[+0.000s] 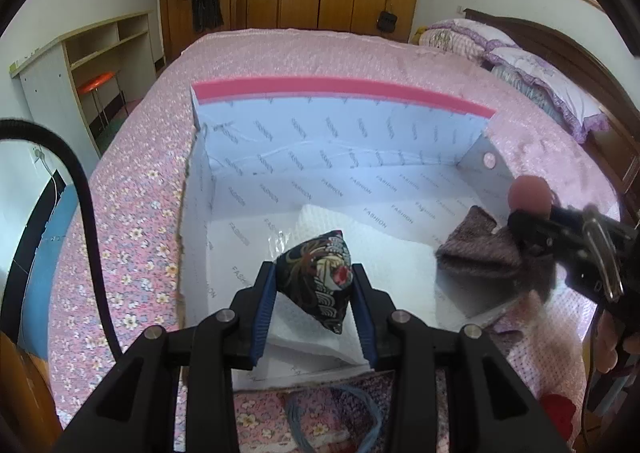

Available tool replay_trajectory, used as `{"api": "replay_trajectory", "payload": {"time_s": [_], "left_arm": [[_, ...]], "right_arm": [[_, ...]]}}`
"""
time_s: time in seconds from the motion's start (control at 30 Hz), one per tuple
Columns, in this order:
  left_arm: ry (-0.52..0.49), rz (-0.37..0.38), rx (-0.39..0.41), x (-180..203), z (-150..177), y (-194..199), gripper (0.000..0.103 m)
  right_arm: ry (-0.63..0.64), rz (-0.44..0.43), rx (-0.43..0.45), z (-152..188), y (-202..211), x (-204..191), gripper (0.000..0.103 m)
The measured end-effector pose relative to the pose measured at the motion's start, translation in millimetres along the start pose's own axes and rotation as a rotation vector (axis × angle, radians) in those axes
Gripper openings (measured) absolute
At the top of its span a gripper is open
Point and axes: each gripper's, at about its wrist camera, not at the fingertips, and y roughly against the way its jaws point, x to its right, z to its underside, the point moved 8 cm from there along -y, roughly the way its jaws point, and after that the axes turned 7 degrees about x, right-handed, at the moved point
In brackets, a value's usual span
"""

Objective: Organize soft objects
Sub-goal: 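Carry the pouch onto the towel with the left gripper while the right gripper carries the sponge in, then open the left gripper on the pouch while the right gripper releases the pink sponge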

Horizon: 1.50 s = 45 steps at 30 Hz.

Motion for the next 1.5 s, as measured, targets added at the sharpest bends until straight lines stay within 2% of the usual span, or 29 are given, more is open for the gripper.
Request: {"api": "replay_trajectory", "payload": {"time_s": [0.13,0.33,0.67,0.97,1.13,1.3,1.5], "left_arm": [[0.004,-0.01,-0.029,-1,5,-15,0.038],[-0.048,-0.078,-0.018,0,5,-25,0.039],[-0.087,-0.116,-0.012,8,5,-35,0.046],[-0.022,-0.067,-0.008,6,-2,-29,0.047],[0.024,-0.039,-0.002,4,-7,-21,0.05],[0.022,-0.032,0.009,5,-7,-10,0.05],[0.019,-0.017,0.015,5,-4,4,0.05]], "right_arm": [[-0.004,0.016,-0.008,2,-13,7,0.037],[-0.036,0.007,-0.03,7,-27,13,0.037],[-0.009,0.027,-0.018,8,-34,13,0.037],[-0.051,-0.001,-0.008,4,-32,17,0.039],[-0.048,0.012,0.011,1,-27,19,0.044],[-0.06,0.01,0.031,-2,-19,20,0.049],[-0.064,0.003,0.037,-3,-12,16,0.049]]}}
